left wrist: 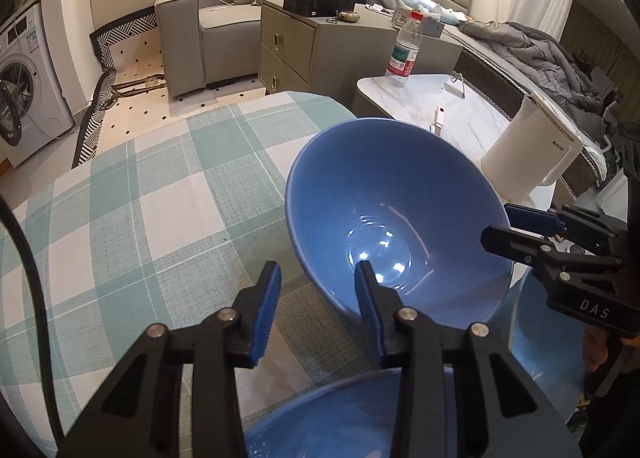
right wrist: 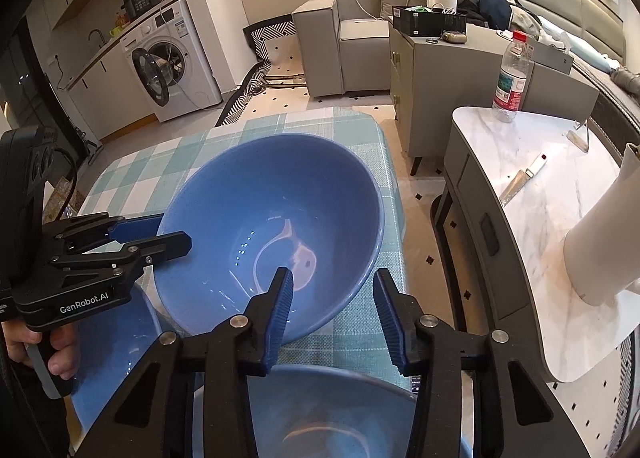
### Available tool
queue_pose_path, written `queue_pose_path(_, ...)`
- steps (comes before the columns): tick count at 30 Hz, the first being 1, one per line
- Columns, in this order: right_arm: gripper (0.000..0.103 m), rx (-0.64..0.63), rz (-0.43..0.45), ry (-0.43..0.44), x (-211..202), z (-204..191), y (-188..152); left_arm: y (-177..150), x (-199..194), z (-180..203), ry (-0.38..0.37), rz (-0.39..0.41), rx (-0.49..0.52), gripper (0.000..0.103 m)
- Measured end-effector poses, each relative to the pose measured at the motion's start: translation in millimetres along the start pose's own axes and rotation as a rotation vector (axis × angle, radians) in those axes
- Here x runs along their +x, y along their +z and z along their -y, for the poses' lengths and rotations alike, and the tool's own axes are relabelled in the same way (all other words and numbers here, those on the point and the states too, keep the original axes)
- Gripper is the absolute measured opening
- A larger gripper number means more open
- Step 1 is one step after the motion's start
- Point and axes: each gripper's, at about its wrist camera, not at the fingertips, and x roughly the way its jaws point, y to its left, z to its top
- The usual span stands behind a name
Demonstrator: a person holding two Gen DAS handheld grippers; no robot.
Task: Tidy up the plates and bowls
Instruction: 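Lift the dark blue bowl off the table with both grippers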
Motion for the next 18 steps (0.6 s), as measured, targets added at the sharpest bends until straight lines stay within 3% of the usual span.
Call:
queue_pose_path(5,0.038,-0.009,0.002,-0.008,1,-2,0,2,1,7,-0.003,-0.006,0.036,0.027)
queue_pose_path(18,0.038,-0.052,0.033,-0.035,-3,-8,-1,2,-1,12,0.021,0.011,0.066,0.027)
